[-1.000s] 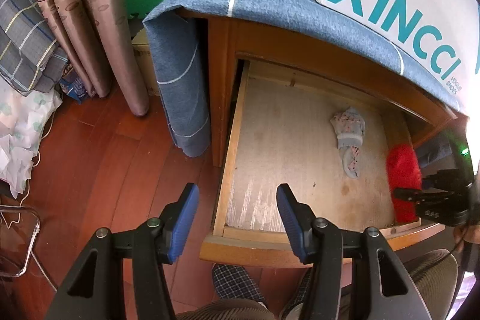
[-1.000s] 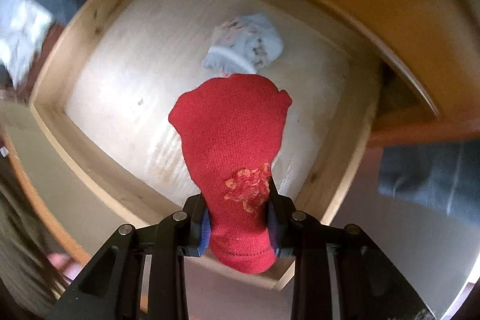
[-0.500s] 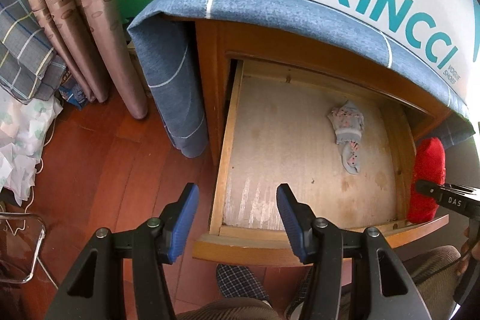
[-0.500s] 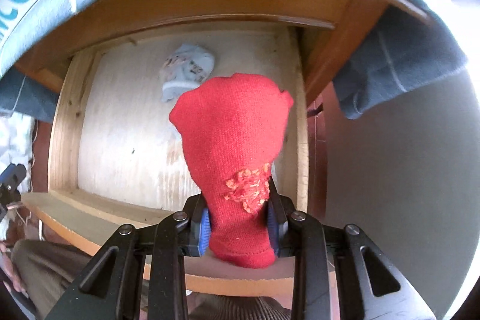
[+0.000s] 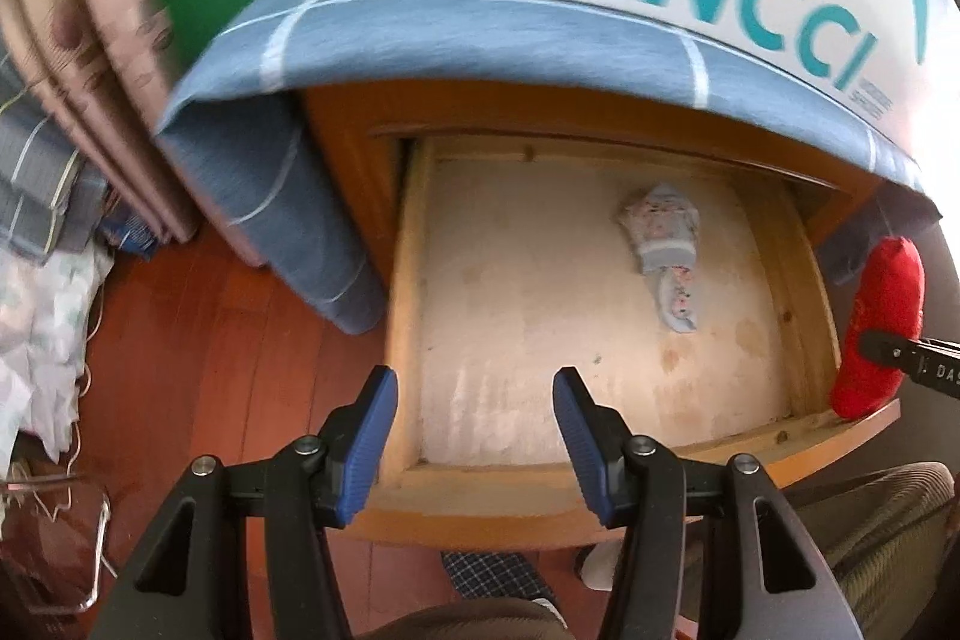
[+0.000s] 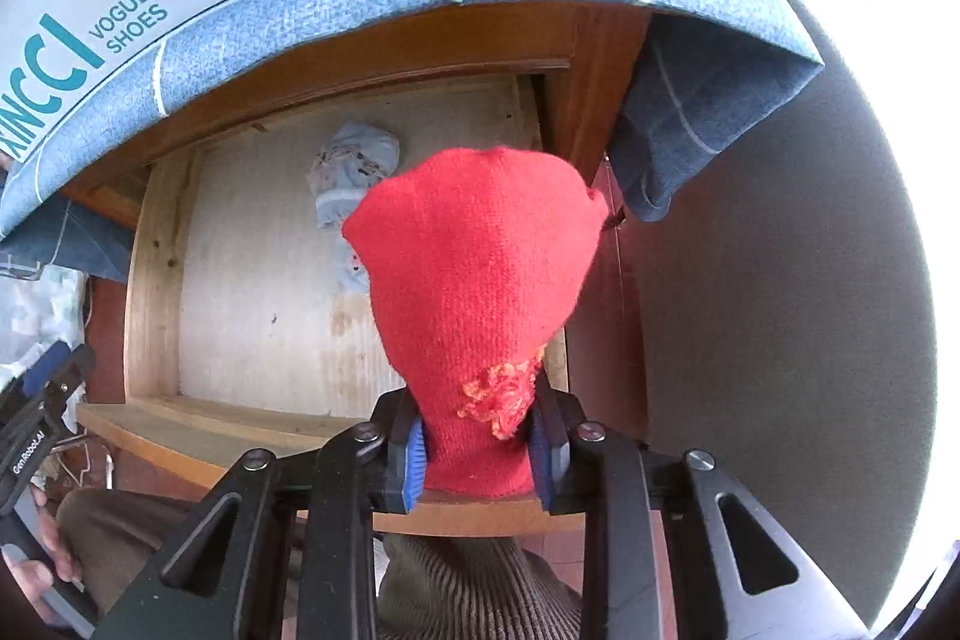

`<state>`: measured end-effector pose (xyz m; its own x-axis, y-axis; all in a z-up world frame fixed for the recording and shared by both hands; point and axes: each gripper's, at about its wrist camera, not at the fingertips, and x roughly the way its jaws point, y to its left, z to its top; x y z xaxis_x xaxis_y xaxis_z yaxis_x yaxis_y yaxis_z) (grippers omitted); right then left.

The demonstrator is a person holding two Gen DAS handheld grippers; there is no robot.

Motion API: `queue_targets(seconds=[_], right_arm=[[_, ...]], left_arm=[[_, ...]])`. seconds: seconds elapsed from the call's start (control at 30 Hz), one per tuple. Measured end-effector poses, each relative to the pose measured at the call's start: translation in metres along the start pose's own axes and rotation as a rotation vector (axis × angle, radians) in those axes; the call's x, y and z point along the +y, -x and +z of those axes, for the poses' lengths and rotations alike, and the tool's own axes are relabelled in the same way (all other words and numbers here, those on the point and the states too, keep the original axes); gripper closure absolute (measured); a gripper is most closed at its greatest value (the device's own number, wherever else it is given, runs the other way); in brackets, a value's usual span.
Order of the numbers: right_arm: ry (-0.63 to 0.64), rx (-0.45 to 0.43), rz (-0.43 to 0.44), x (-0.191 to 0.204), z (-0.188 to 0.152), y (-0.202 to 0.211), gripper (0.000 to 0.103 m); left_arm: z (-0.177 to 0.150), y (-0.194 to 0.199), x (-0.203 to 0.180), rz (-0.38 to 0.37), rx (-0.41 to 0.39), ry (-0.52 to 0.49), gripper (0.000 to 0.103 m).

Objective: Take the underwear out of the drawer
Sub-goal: 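Lift the red knit item out of the drawer with the right tool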

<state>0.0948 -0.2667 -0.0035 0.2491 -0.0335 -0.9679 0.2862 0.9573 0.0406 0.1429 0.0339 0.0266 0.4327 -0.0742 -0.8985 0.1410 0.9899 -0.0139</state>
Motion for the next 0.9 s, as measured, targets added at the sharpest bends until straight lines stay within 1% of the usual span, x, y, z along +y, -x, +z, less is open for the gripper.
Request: queue_targets(seconds=[0.13,0.27,0.37,0.47,0.57,0.67,0.77,0.87,0.9], right_arm=[[-0.023,-0.006,0.022,-0.007,-0.001,0.002,0.078],[-0.024,-0.008,0.030,-0.009,-0.001,0.004,0.079],[-0.034,-0.004,0.040,-0.013,-0.001,0.005,0.079],[-0.046,0.002,0.053,-0.014,-0.001,0.005,0.079],[-0.052,-0.001,0.060,-0.017,-0.001,0.006,0.079],[-0.072,0.003,0.073,-0.023,-0.001,0.007,0.079],[-0.086,0.014,0.091,-0.028,-0.001,0.007,0.079],[-0.085,0.018,0.088,-0.031,-0.002,0.009,0.079],[-0.083,0.017,0.083,-0.031,-0.002,0.009,0.079]], left_arm=[[0.016,-0.012,-0.023,-0.052,0.033,-0.040,0.048],[0.026,-0.039,-0.052,-0.092,0.115,-0.095,0.048],[0.030,-0.060,-0.070,-0.093,0.160,-0.137,0.048],[0.034,-0.079,-0.089,-0.069,0.197,-0.228,0.048],[0.040,-0.088,-0.098,-0.062,0.210,-0.303,0.048],[0.044,-0.092,-0.101,-0.075,0.216,-0.342,0.048],[0.045,-0.092,-0.104,-0.083,0.194,-0.387,0.048],[0.041,-0.093,-0.114,-0.090,0.192,-0.500,0.048],[0.039,-0.094,-0.118,-0.086,0.192,-0.559,0.048]])
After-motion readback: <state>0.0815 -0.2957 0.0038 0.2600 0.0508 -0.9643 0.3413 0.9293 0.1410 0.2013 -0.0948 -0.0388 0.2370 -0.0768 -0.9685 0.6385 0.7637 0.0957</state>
